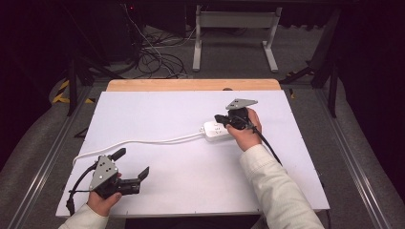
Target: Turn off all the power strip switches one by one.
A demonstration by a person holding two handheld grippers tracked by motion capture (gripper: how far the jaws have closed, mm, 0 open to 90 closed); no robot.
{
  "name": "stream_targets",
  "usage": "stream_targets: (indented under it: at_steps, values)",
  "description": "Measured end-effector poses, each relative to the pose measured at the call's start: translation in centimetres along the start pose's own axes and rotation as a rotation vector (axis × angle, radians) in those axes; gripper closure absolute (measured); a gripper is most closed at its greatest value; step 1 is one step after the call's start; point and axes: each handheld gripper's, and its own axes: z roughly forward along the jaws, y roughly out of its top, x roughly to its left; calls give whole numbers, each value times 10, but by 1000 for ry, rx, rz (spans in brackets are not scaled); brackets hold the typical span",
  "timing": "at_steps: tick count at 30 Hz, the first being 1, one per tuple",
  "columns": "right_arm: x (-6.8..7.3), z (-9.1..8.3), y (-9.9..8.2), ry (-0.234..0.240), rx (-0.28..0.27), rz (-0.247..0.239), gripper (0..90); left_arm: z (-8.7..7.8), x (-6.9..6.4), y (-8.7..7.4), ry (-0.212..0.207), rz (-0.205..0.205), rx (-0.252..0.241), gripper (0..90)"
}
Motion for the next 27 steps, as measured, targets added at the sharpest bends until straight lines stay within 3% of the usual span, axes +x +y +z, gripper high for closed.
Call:
stream_targets:
  at_steps: [8, 10, 22, 27]
  values:
    - [-1, 16, -4, -46, 36, -23, 900, 0, 0, 0, 1, 0, -2, 31]
    - [-3, 22, -7, -57, 65, -23, 900, 0, 1, 0, 0, 4, -1, 31]
    - [-2, 30, -10, -66, 97, -25, 900, 0, 1, 0, 1, 2, 0, 31]
    - [-2, 32, -11, -62, 107, 8, 900, 0, 1, 0, 1, 3, -1, 31]
